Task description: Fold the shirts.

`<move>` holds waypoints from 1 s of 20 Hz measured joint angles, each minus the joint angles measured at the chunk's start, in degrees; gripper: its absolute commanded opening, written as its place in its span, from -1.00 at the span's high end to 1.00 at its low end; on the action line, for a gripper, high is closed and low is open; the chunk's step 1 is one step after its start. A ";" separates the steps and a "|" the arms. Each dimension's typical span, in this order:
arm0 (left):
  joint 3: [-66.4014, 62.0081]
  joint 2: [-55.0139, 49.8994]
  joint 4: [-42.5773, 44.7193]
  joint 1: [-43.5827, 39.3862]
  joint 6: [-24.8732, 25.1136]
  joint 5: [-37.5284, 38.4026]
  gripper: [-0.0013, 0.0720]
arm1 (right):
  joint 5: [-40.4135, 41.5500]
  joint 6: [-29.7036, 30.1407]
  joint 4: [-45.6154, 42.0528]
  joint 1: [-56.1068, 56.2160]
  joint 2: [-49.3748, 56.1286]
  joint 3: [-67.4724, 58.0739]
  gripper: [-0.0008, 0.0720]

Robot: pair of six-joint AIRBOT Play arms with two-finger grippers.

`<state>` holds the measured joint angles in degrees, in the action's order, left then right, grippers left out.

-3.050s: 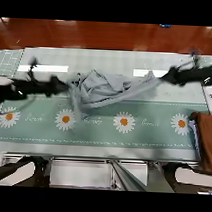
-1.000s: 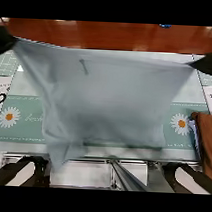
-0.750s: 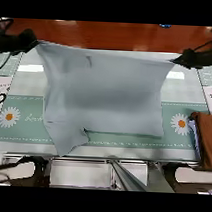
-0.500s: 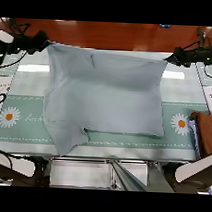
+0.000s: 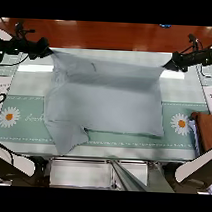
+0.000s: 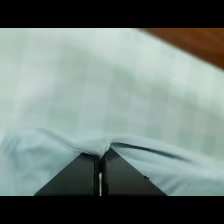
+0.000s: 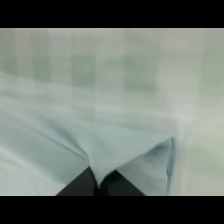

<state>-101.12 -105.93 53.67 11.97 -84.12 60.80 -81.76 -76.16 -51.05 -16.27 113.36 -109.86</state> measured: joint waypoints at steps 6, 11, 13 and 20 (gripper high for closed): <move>7.52 4.11 5.11 1.07 2.67 13.25 0.91 | -6.19 -1.20 -5.14 -0.02 -3.78 7.80 0.90; 14.62 5.55 6.67 1.46 3.76 17.62 0.91 | -7.69 -0.17 -7.10 -0.07 -5.77 17.03 0.90; 16.17 5.70 7.19 1.53 3.87 18.69 0.91 | -7.85 0.07 -7.52 0.00 -6.05 19.12 0.90; 17.70 5.79 10.75 1.55 4.02 19.76 0.91 | -8.17 0.35 -7.80 0.02 -6.29 21.53 0.90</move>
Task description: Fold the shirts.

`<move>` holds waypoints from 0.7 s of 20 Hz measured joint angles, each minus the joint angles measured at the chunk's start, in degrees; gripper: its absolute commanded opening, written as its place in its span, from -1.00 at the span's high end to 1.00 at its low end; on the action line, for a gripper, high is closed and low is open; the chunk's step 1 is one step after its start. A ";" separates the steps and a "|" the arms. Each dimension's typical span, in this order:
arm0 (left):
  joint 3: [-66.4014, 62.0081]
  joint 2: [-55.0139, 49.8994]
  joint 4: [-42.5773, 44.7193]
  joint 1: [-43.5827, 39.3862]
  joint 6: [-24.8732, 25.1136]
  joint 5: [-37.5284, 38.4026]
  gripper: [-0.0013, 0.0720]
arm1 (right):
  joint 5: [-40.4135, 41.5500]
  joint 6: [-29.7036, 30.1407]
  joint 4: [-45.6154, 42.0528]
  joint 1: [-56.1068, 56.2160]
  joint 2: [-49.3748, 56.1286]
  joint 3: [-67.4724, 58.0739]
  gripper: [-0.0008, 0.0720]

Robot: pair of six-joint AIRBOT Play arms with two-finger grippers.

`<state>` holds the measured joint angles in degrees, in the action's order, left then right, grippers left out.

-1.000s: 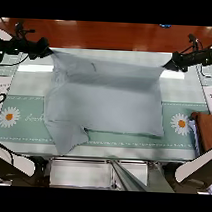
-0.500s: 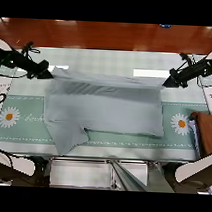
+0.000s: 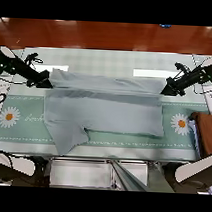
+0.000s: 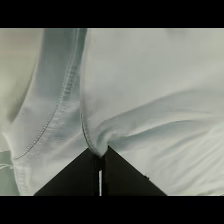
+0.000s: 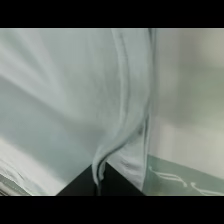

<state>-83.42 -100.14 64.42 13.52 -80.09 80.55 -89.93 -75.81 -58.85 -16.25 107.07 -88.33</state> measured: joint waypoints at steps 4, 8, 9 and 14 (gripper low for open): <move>0.13 -0.02 1.05 0.00 -0.04 0.20 -0.01 | 0.85 -0.04 -0.52 0.90 0.00 0.22 -0.18; 0.17 0.59 1.57 0.28 -0.61 0.26 -0.41 | 3.74 -1.92 -0.83 1.81 -0.66 0.22 -0.16; 0.17 1.40 1.55 0.79 -0.74 0.48 -0.41 | 3.61 -2.34 -0.94 1.46 -1.53 0.26 -0.16; 5.99 11.98 1.66 7.48 -0.70 2.16 -0.41 | 3.04 -2.97 -3.17 -4.44 -13.22 7.08 -0.16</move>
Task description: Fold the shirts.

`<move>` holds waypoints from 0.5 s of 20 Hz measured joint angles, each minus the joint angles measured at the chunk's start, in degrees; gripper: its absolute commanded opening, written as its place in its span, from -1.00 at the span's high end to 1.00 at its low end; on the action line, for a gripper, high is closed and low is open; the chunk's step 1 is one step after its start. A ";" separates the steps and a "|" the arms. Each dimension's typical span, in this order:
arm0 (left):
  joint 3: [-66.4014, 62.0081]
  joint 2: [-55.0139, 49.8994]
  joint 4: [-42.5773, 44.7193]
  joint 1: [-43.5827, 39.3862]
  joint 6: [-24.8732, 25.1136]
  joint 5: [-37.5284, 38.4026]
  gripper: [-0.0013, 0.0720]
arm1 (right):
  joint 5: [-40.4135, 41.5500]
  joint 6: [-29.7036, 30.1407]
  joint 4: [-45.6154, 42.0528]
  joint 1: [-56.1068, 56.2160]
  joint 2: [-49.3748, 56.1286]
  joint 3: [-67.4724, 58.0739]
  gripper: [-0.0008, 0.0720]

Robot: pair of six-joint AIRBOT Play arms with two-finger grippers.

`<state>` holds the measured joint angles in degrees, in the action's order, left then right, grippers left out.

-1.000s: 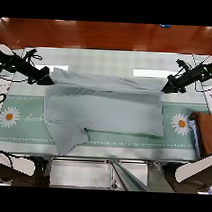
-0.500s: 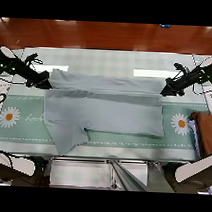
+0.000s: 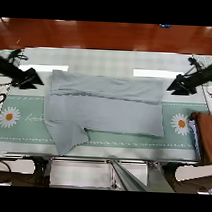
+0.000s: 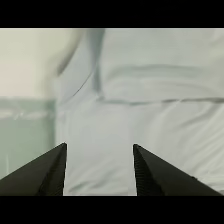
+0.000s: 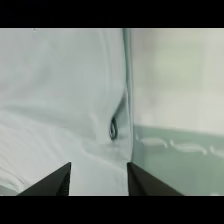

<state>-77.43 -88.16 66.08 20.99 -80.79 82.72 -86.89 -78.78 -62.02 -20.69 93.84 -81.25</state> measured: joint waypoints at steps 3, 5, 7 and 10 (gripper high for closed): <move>14.36 11.56 -1.03 6.10 0.09 -2.62 -0.41 | 6.38 2.58 4.57 -4.87 -11.89 15.47 -0.16; 25.77 18.84 -1.68 10.38 0.20 -4.59 -0.41 | 10.84 7.13 10.82 -7.56 -20.02 27.91 -0.16; 35.85 24.44 -2.40 14.01 0.24 -5.90 -0.41 | 13.79 11.39 17.49 -9.18 -27.28 38.60 -0.16; 45.81 28.74 -3.56 16.87 1.46 -6.56 -0.41 | 16.35 15.08 23.85 -10.34 -34.93 47.89 -0.16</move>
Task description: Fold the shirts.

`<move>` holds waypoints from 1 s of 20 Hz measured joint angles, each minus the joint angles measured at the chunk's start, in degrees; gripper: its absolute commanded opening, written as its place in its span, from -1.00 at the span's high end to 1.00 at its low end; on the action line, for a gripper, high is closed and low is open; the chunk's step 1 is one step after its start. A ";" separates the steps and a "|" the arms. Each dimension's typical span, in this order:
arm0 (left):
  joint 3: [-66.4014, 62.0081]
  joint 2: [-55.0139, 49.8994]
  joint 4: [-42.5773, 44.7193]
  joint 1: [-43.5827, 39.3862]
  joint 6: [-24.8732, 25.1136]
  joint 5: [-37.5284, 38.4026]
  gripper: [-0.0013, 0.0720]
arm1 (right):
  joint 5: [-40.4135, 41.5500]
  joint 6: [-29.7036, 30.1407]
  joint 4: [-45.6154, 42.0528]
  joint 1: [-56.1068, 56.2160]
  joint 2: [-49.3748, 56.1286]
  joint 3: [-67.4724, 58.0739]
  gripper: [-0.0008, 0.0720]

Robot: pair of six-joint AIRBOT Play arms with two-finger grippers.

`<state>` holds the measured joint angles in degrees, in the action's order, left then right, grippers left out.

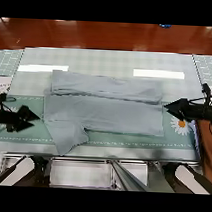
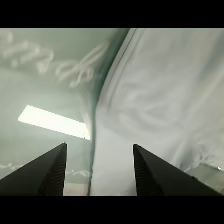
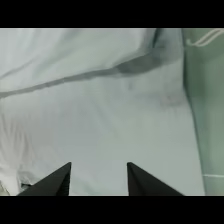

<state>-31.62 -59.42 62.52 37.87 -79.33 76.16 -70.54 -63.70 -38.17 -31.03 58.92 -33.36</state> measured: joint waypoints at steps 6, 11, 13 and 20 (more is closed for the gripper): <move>7.91 0.52 -3.80 -0.02 1.62 -2.73 -0.41 | 0.85 2.29 4.17 -0.55 -4.59 4.90 -0.16; 11.15 -1.90 -12.04 -4.66 4.13 -6.19 -0.41 | 0.70 3.08 5.01 -0.61 -5.25 5.55 -0.16; 11.58 -3.93 -13.57 -6.95 5.20 -7.58 0.74 | 0.81 3.26 5.05 -0.61 -5.31 5.62 -0.16; 9.94 -7.28 -15.19 -10.01 11.08 -9.38 0.91 | 2.86 -3.74 -7.32 -0.68 -5.35 4.37 -0.16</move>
<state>-21.67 -66.70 47.33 27.86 -68.25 66.78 -67.68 -67.44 -45.50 -31.70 53.56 -28.99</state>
